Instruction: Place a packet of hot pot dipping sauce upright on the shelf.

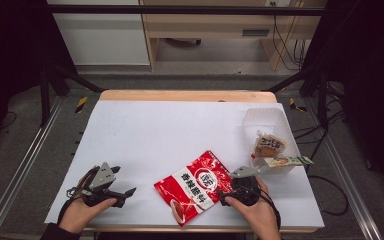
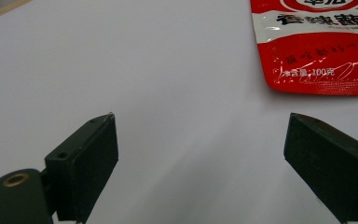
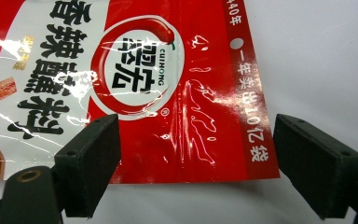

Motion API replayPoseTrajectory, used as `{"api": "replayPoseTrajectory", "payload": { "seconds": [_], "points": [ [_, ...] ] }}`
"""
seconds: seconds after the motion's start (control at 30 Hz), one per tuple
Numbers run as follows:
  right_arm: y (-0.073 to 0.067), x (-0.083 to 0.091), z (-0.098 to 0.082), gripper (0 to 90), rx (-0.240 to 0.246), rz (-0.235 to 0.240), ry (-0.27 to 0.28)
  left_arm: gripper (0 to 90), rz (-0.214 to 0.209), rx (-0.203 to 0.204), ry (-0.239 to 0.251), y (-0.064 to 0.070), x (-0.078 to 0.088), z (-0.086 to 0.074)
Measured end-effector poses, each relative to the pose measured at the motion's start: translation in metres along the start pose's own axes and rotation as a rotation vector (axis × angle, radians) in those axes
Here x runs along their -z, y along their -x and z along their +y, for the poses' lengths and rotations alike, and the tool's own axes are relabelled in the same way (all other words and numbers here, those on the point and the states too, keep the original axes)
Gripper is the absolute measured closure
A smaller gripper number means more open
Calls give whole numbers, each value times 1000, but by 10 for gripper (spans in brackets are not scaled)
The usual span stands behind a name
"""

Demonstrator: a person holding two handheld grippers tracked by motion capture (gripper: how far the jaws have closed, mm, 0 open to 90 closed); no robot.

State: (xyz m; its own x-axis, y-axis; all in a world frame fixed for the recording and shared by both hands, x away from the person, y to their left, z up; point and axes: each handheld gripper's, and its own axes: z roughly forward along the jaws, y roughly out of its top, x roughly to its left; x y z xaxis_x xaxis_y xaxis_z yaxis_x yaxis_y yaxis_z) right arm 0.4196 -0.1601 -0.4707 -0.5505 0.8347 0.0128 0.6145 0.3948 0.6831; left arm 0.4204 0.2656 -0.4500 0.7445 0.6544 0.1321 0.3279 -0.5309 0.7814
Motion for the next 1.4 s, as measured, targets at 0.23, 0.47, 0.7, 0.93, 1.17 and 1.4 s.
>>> {"api": "replayPoseTrajectory", "payload": {
  "seconds": [0.23,0.47,0.7,0.93,1.17,1.4],
  "points": [
    [-1,0,0,191,0,11,1,98,-2,-1,-2,0,-1,0],
    [-4,4,3,281,9,30,36,98,-3,-1,-5,0,-1,0],
    [-7,5,4,475,18,45,33,99,-9,-8,-11,1,-2,0],
    [-2,4,11,839,43,27,33,99,-9,-13,-17,2,-3,0],
    [-10,7,31,900,160,12,52,98,-10,-16,-25,0,0,-2],
    [-24,4,69,900,313,6,75,100,-6,-2,-14,-10,4,4]
  ]
}}
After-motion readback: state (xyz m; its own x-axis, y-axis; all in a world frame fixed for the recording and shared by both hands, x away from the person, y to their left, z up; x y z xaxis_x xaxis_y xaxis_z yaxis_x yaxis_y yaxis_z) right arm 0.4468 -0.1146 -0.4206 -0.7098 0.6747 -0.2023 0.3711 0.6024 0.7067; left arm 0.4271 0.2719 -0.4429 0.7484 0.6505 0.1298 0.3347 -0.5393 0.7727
